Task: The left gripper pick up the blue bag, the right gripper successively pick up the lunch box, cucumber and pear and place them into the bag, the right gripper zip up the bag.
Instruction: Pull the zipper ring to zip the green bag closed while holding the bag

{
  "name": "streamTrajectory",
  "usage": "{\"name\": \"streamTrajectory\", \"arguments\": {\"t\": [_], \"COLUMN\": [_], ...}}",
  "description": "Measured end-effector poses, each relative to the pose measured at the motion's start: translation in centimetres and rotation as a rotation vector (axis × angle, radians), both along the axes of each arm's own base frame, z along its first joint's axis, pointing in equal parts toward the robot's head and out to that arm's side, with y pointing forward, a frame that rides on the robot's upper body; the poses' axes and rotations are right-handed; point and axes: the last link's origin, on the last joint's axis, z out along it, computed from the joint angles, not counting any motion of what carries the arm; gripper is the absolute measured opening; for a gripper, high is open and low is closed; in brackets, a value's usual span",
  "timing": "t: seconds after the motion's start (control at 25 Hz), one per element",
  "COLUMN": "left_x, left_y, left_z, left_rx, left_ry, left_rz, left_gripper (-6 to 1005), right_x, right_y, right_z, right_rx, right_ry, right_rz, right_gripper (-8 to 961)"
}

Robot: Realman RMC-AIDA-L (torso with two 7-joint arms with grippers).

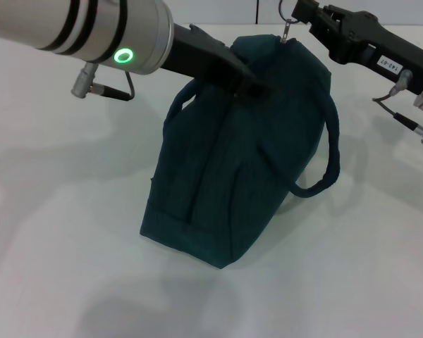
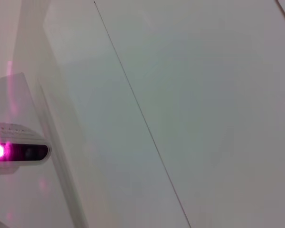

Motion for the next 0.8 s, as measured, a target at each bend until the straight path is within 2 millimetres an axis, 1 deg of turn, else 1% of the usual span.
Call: {"name": "streamTrajectory", "arguments": {"t": [0.08,0.28,0.64,0.8], "left_x": [0.09,0.19,0.2,0.21], "left_y": [0.03,0.01,-0.11,-0.15], "left_z": [0.06,0.1,0.03,0.0], "left_rx": [0.0,-0.001,-0.007,-0.009], "left_ry": [-0.002,0.004,0.017,0.018], "left_rz": [-0.004,-0.019,-0.046,-0.048], "left_gripper": [698,479,233,103], "right_x": [0.01,0.16,0.32,0.42], "right_y": [0.0,-0.06,-0.15,-0.2], "right_z": [0.0,-0.01,-0.03,-0.03], "right_rx": [0.0,0.0,0.0,-0.001], "right_ry": [0.0,0.0,0.002,0.003], "right_rz": [0.0,-0.004,-0.01,-0.014], "right_gripper": [3,4,4,3]}}
